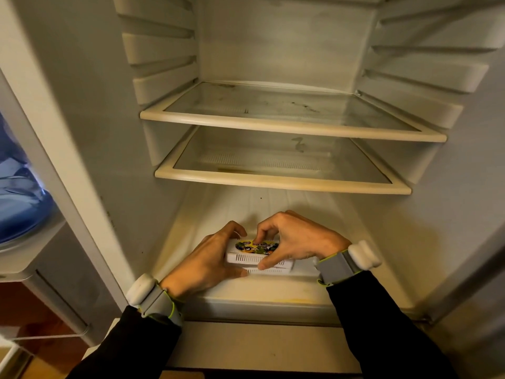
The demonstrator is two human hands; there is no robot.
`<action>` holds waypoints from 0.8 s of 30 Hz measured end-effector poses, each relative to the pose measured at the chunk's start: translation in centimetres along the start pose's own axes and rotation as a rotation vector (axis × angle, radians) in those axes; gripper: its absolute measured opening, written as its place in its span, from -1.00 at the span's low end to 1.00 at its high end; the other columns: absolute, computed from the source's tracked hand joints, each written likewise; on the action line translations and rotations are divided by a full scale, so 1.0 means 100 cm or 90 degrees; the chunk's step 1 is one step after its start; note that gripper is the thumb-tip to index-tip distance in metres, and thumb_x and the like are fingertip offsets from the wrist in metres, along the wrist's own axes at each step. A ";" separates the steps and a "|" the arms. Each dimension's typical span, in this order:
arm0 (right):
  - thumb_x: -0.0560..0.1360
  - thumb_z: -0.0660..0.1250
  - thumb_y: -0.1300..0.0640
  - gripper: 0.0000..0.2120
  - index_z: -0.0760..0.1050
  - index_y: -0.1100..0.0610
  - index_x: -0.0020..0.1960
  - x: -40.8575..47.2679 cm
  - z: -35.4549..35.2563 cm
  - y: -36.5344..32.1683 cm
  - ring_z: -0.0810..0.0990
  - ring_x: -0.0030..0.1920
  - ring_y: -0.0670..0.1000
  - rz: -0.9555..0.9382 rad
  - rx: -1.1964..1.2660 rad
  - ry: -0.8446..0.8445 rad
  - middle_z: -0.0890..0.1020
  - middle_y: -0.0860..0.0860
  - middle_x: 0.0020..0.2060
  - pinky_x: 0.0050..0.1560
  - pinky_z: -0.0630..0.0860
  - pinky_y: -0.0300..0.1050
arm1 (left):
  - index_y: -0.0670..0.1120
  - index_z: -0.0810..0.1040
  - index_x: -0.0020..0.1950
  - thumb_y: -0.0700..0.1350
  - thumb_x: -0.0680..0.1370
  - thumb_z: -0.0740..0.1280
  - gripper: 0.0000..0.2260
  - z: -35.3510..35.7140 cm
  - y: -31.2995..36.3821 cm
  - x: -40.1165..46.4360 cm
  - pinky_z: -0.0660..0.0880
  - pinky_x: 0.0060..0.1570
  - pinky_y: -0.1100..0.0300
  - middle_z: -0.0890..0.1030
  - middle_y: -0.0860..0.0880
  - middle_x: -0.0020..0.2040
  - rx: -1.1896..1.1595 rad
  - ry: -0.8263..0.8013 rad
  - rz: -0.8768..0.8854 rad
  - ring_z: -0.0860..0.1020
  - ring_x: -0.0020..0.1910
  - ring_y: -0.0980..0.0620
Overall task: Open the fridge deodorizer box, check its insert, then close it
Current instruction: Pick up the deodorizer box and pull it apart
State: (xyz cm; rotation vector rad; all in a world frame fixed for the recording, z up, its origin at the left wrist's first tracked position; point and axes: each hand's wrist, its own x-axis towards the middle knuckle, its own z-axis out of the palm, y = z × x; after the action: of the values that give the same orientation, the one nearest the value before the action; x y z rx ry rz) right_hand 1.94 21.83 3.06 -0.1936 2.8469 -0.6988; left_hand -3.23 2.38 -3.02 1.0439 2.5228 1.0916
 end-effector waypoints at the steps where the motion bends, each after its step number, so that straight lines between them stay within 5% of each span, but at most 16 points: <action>1: 0.20 0.62 -0.07 -0.57 0.61 0.01 0.01 0.001 0.001 0.000 0.59 0.05 -0.04 0.000 -0.005 -0.003 0.69 -0.05 -0.02 0.07 0.54 -0.04 | 0.13 0.35 0.14 -0.09 0.29 0.59 -0.43 0.000 0.000 0.000 0.61 -0.05 0.09 0.62 0.07 0.05 0.000 -0.001 -0.002 0.63 -0.06 0.12; 8: 0.15 0.65 0.01 -0.31 0.39 -0.01 0.18 -0.004 0.005 0.013 0.56 0.10 0.06 0.026 -0.071 -0.024 0.61 0.00 0.14 0.07 0.52 -0.01 | 0.10 0.36 0.15 -0.10 0.29 0.59 -0.44 0.000 0.002 -0.001 0.59 -0.01 0.05 0.62 0.06 0.06 0.005 0.002 0.002 0.61 -0.04 0.08; 24: 0.22 0.62 0.01 -0.51 0.58 -0.03 0.10 -0.012 -0.023 0.022 0.60 0.09 -0.11 0.031 0.053 -0.037 0.66 -0.06 0.05 0.08 0.54 -0.19 | 0.11 0.35 0.17 -0.10 0.29 0.59 -0.42 -0.003 0.002 -0.002 0.58 0.05 0.05 0.61 0.09 0.09 -0.008 0.004 0.022 0.57 0.06 0.08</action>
State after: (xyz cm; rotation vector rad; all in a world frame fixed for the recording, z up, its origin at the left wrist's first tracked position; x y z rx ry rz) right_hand 2.45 25.02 4.24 -0.1293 2.7516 -0.7864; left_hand -3.12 2.15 -2.70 1.0856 2.5079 1.1197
